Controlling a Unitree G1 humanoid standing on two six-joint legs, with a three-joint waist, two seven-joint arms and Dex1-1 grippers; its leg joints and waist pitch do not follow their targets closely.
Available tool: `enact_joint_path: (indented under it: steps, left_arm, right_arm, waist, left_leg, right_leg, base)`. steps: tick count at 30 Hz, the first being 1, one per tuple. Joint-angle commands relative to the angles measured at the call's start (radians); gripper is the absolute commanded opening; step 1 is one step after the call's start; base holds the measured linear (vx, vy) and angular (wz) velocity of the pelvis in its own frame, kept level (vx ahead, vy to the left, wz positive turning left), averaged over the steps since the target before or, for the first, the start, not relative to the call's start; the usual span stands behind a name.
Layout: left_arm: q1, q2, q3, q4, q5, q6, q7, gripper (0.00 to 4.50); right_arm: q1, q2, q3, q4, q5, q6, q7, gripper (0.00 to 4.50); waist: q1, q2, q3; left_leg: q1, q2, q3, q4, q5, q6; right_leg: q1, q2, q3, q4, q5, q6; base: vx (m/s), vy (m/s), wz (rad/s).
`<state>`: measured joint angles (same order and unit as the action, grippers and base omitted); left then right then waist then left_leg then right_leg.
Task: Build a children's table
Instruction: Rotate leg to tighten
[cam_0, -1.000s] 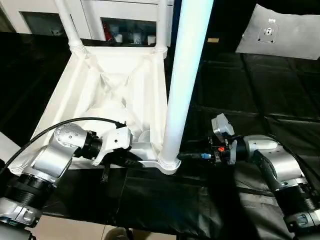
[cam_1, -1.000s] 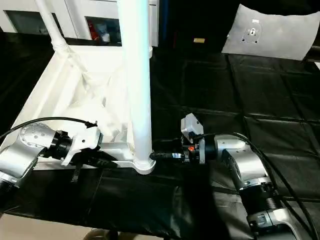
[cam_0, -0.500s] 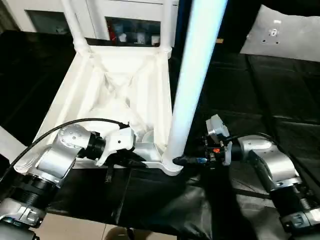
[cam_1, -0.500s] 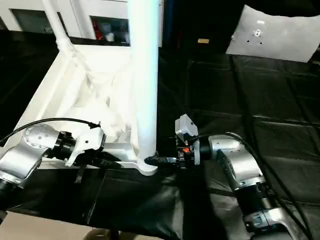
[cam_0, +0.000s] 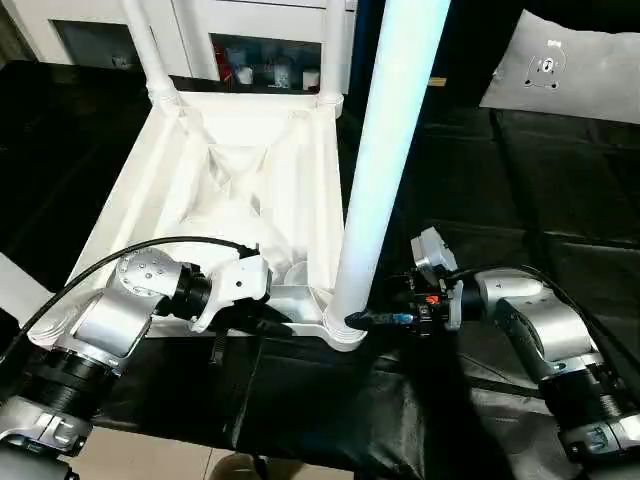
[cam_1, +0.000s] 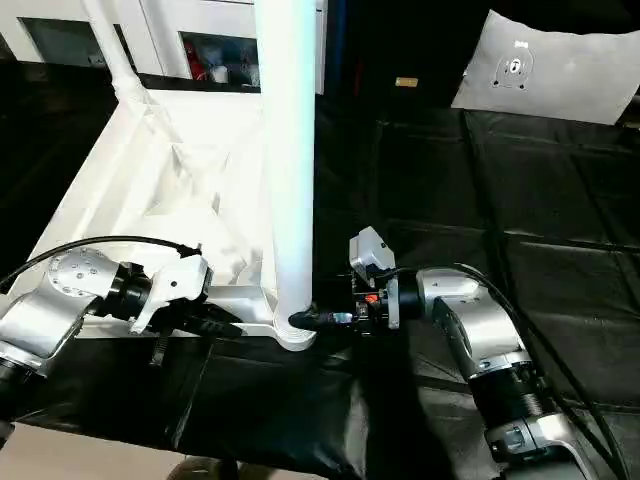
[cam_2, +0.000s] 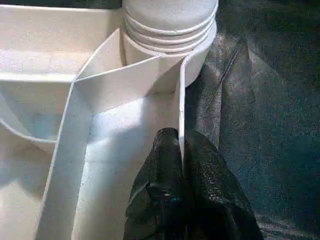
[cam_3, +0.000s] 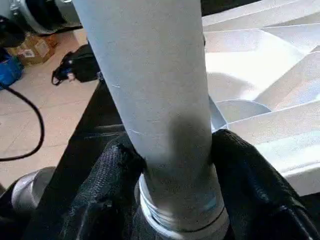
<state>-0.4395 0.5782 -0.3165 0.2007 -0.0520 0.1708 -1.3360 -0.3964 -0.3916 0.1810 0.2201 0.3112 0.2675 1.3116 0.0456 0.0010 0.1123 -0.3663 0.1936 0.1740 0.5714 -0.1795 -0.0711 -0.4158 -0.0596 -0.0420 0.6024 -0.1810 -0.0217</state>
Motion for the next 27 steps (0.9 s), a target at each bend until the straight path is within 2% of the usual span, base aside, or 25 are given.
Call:
enact_joint_path:
  steps: [1, 3, 4, 5, 6, 8, 9, 11, 12, 13, 15, 16, 17, 18, 19, 20, 21, 22, 24, 27]
  left_arm:
    - [0.014, -0.044, -0.028, -0.014, 0.011, 0.042, 0.066, 0.00]
    - [0.020, -0.101, -0.010, -0.056, 0.006, 0.125, 0.155, 0.00]
    - [0.020, -0.101, -0.010, -0.056, 0.006, 0.125, 0.155, 0.00]
    - [0.020, -0.143, -0.006, -0.077, 0.005, 0.173, 0.208, 0.00]
    - [0.013, -0.170, -0.003, -0.080, 0.014, 0.193, 0.246, 0.00]
    - [0.009, -0.188, -0.002, -0.080, 0.020, 0.204, 0.273, 0.00]
    - [0.000, -0.218, 0.002, -0.079, 0.029, 0.222, 0.315, 0.00]
    - [-0.026, -0.293, 0.012, -0.060, 0.040, 0.256, 0.403, 0.00]
    - [-0.048, -0.345, 0.023, -0.028, 0.052, 0.266, 0.473, 0.00]
    - [-0.076, -0.409, 0.035, 0.013, 0.075, 0.276, 0.564, 0.00]
    - [-0.102, -0.456, 0.039, 0.045, 0.108, 0.274, 0.650, 0.00]
    - [-0.105, -0.460, 0.038, 0.048, 0.112, 0.272, 0.658, 0.00]
    - [-0.112, -0.469, 0.032, 0.051, 0.122, 0.269, 0.674, 0.00]
    - [-0.113, -0.470, 0.032, 0.051, 0.122, 0.269, 0.675, 0.00]
    - [-0.114, -0.469, 0.021, 0.045, 0.127, 0.264, 0.675, 0.00]
    - [-0.114, -0.468, 0.020, 0.044, 0.127, 0.263, 0.674, 0.00]
    - [-0.114, -0.461, 0.012, 0.043, 0.134, 0.259, 0.666, 0.00]
    - [-0.112, -0.450, 0.007, 0.043, 0.146, 0.254, 0.655, 0.00]
    - [-0.107, -0.434, 0.004, 0.045, 0.159, 0.245, 0.636, 0.00]
    - [-0.094, -0.390, -0.005, 0.044, 0.167, 0.229, 0.594, 0.00]
  right_arm:
    - [0.019, 0.033, 0.010, -0.020, -0.012, 0.004, -0.076, 1.96]
    - [0.039, 0.102, -0.037, -0.009, -0.063, -0.023, -0.277, 1.96]
    - [0.039, 0.102, -0.037, -0.009, -0.063, -0.023, -0.277, 1.96]
    - [0.054, 0.137, -0.053, -0.025, -0.078, -0.009, -0.363, 1.95]
    - [0.062, 0.161, -0.061, -0.038, -0.083, 0.009, -0.413, 1.94]
    - [0.066, 0.177, -0.066, -0.046, -0.087, 0.021, -0.446, 1.94]
    - [0.071, 0.208, -0.074, -0.061, -0.092, 0.040, -0.502, 1.94]
    - [0.075, 0.282, -0.090, -0.083, -0.112, 0.078, -0.638, 1.94]
    - [0.072, 0.334, -0.099, -0.085, -0.136, 0.095, -0.735, 1.94]
    - [0.062, 0.415, -0.127, -0.080, -0.158, 0.118, -0.876, 1.94]
    - [0.050, 0.477, -0.152, -0.078, -0.138, 0.125, -0.956, 1.94]
    - [0.048, 0.480, -0.151, -0.078, -0.142, 0.119, -0.963, 1.94]
    - [0.046, 0.487, -0.145, -0.080, -0.158, 0.102, -0.987, 2.49]
    - [0.046, 0.489, -0.147, -0.081, -0.156, 0.100, -0.989, 2.63]
    - [0.052, 0.496, -0.153, -0.091, -0.142, 0.087, -0.989, 2.66]
    - [0.052, 0.495, -0.153, -0.092, -0.142, 0.087, -0.988, 2.77]
    - [0.057, 0.489, -0.151, -0.097, -0.144, 0.085, -0.978, 2.93]
    - [0.067, 0.470, -0.148, -0.106, -0.156, 0.080, -0.958, 3.06]
    - [0.082, 0.443, -0.153, -0.117, -0.167, 0.067, -0.934, 3.15]
    - [0.101, 0.378, -0.165, -0.128, -0.152, 0.031, -0.869, 3.38]
  waist:
    - [-0.003, -0.003, -0.068]
    - [-0.007, -0.003, -0.063]
    - [-0.010, -0.005, -0.062]
    - [-0.019, -0.008, -0.061]
    - [-0.021, -0.004, -0.058]
    - [-0.028, -0.007, -0.060]
    - [-0.033, -0.008, -0.062]
    - [-0.038, -0.006, -0.060]
    - [-0.038, -0.006, -0.060]
    - [-0.040, -0.006, -0.063]
    - [-0.041, -0.004, -0.065]
    - [-0.038, 0.000, -0.066]
    - [-0.038, 0.000, -0.067]
    - [-0.038, 0.000, -0.067]
    - [-0.038, 0.002, -0.070]
    - [-0.037, 0.009, -0.070]
    - [-0.038, 0.004, -0.073]
    - [-0.037, 0.009, -0.072]
    - [-0.035, 0.008, -0.072]
    - [-0.034, 0.008, -0.068]
  left_leg:
    - [0.010, 0.033, 0.002, -0.057, -0.143, 0.071]
    - [0.010, 0.033, 0.001, -0.061, -0.178, 0.048]
    - [0.010, 0.030, -0.003, -0.063, -0.195, 0.031]
    - [0.002, 0.030, -0.007, -0.068, -0.196, 0.016]
    - [-0.001, 0.029, -0.010, -0.071, -0.204, 0.015]
    - [0.006, 0.026, -0.008, -0.066, -0.224, 0.015]
    - [0.002, 0.024, -0.009, -0.066, -0.218, 0.022]
    - [0.004, 0.024, -0.006, -0.064, -0.209, 0.027]
    - [0.004, 0.024, -0.006, -0.064, -0.209, 0.027]
    - [0.005, 0.019, -0.006, -0.062, -0.198, 0.014]
    - [0.004, 0.019, -0.006, -0.063, -0.181, 0.011]
    - [0.006, 0.021, -0.007, -0.063, -0.181, 0.016]
    - [0.003, 0.022, -0.007, -0.062, -0.172, 0.022]
    - [0.003, 0.022, -0.007, -0.062, -0.172, 0.022]
    - [0.002, 0.020, -0.004, -0.060, -0.157, 0.039]
    - [0.001, 0.020, -0.005, -0.059, -0.151, 0.043]
    - [-0.001, 0.020, -0.005, -0.059, -0.126, 0.054]
    - [-0.002, 0.019, -0.004, -0.059, -0.112, 0.062]
    - [0.000, 0.020, -0.003, -0.057, -0.114, 0.072]
    - [-0.001, 0.021, -0.004, -0.059, -0.144, 0.071]
  right_leg:
    - [0.055, -0.066, 0.045, -0.066, -0.180, -0.253]
    - [0.050, -0.068, 0.046, -0.075, -0.267, -0.228]
    - [0.052, -0.070, 0.044, -0.081, -0.329, -0.210]
    - [0.057, -0.068, 0.043, -0.079, -0.361, -0.188]
    - [0.056, -0.067, 0.040, -0.082, -0.384, -0.177]
    - [0.050, -0.068, 0.043, -0.091, -0.420, -0.157]
    - [0.051, -0.067, 0.043, -0.091, -0.414, -0.153]
    - [0.044, -0.063, 0.045, -0.093, -0.395, -0.152]
    - [0.044, -0.063, 0.045, -0.093, -0.395, -0.152]
    - [0.042, -0.060, 0.044, -0.095, -0.400, -0.140]
    - [0.041, -0.059, 0.046, -0.092, -0.354, -0.144]
    - [0.042, -0.059, 0.045, -0.090, -0.316, -0.152]
    - [0.045, -0.058, 0.046, -0.085, -0.269, -0.161]
    - [0.045, -0.058, 0.046, -0.085, -0.269, -0.161]
    - [0.048, -0.058, 0.046, -0.081, -0.202, -0.178]
    - [0.049, -0.059, 0.047, -0.078, -0.183, -0.184]
    - [0.055, -0.057, 0.045, -0.076, -0.138, -0.194]
    - [0.056, -0.058, 0.045, -0.073, -0.108, -0.205]
    - [0.057, -0.057, 0.044, -0.074, -0.094, -0.213]
    - [0.060, -0.061, 0.043, -0.079, -0.146, -0.209]
  base:
    - [0.000, 0.000, 0.00]
    - [0.000, 0.000, 0.00]
    - [0.000, 0.000, 0.00]
    - [0.000, 0.000, 0.00]
    - [0.000, 0.000, 0.00]
    - [0.000, 0.000, 0.00]
    - [0.000, 0.000, 0.00]
    - [0.000, 0.000, 0.00]
    - [0.000, 0.000, 0.00]
    - [0.000, 0.000, 0.00]
    - [0.000, 0.000, 0.00]
    - [0.000, 0.000, 0.00]
    - [0.000, 0.000, 0.00]
    - [0.000, 0.000, 0.00]
    - [0.000, 0.000, 0.00]
    - [0.000, 0.000, 0.00]
    - [0.000, 0.000, 0.00]
    - [0.000, 0.000, 0.00]
    - [0.000, 0.000, 0.00]
    - [0.000, 0.000, 0.00]
